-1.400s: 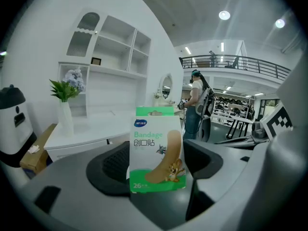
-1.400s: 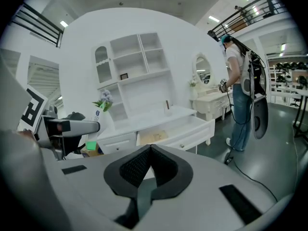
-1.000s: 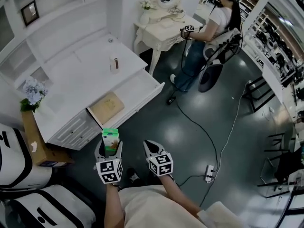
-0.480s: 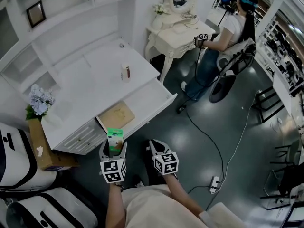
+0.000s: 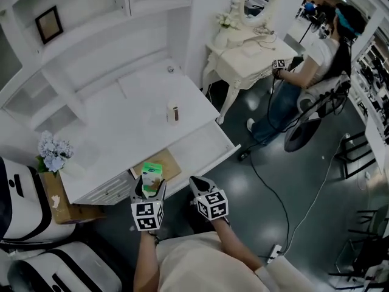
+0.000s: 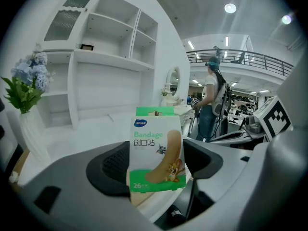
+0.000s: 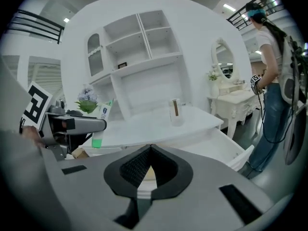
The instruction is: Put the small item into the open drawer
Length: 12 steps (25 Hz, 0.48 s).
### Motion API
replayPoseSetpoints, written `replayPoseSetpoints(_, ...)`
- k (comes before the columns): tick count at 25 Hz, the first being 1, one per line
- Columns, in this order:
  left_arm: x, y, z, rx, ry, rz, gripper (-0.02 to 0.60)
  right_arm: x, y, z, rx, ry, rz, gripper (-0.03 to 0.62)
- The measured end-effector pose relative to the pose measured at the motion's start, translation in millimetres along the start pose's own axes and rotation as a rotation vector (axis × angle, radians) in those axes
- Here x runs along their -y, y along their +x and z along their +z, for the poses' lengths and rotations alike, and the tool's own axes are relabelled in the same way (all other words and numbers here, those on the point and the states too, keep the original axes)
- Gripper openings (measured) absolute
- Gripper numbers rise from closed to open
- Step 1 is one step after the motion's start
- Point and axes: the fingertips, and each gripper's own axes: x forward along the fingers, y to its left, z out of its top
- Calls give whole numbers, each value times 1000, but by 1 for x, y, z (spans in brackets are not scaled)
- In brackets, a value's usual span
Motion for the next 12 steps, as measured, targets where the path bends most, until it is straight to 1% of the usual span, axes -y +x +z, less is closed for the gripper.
replayPoseSetpoints(5,3,43,9,-29,4,14,357,35,25,13,-37,4,28,25)
replayPoseSetpoints(12,22,98,12,-87,25,1,357,82,48,24,-70,22,54,25)
